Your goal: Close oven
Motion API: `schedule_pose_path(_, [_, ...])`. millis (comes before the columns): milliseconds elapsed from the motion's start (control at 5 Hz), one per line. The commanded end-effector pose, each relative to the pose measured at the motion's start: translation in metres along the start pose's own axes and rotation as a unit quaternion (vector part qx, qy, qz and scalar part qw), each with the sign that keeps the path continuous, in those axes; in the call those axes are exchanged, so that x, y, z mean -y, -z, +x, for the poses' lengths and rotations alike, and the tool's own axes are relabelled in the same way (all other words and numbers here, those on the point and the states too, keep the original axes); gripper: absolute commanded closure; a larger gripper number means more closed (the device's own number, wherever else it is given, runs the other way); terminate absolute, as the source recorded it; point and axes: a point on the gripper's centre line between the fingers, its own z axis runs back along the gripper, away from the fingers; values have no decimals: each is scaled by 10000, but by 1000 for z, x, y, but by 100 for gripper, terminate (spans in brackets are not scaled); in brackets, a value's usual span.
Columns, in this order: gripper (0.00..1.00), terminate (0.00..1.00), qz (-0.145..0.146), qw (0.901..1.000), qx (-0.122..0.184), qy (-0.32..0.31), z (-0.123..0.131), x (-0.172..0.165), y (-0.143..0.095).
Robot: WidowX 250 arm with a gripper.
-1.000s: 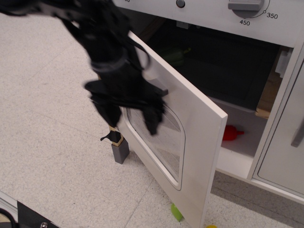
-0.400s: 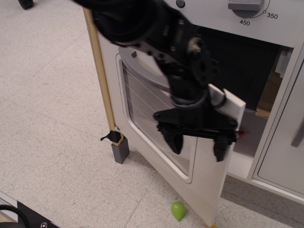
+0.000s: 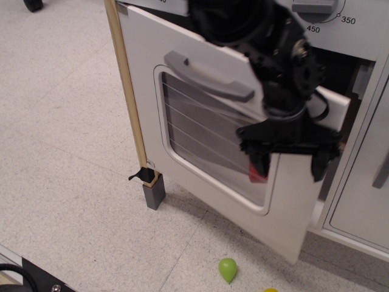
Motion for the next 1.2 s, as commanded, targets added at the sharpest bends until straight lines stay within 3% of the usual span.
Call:
schedule_pose_path(0, [0, 0, -148, 9980, 610, -77, 51, 19, -1])
schedule_pose_path(600, [0, 0, -129, 9956, 842, -391, 89, 19, -1])
schedule_pose_path(1000, [0, 0, -97, 9964, 764, -354, 79, 7, -8])
